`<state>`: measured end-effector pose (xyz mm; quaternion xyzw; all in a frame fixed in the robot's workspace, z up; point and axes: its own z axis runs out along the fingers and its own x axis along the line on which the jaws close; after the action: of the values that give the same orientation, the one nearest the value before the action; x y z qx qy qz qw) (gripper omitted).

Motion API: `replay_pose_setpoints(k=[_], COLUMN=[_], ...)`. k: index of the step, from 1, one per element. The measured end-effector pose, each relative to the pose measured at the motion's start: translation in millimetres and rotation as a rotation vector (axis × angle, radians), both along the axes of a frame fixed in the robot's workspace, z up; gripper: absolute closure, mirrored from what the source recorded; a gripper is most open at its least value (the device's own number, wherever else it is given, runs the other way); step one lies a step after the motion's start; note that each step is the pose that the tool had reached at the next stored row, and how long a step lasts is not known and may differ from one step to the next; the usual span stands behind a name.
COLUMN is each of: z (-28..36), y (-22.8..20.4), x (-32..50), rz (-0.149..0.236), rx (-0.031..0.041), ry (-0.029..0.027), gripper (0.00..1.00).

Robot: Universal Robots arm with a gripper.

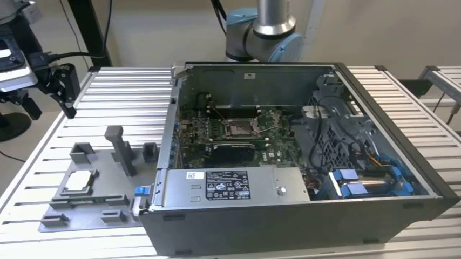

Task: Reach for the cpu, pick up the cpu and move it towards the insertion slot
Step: 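Pick up the cpu and move it towards the insertion slot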

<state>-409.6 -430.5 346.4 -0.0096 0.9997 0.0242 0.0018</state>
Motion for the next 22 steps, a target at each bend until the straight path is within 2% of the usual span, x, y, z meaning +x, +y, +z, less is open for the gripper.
replay_pose_setpoints(k=[12,22], z=[-21.4,-39.6], y=[-2.7,-11.1], x=[-2.8,-3.1], rz=[0.000,0.000], rx=[0.0000,0.0000], ry=[-0.0038,-0.0046], gripper=[0.00,0.00])
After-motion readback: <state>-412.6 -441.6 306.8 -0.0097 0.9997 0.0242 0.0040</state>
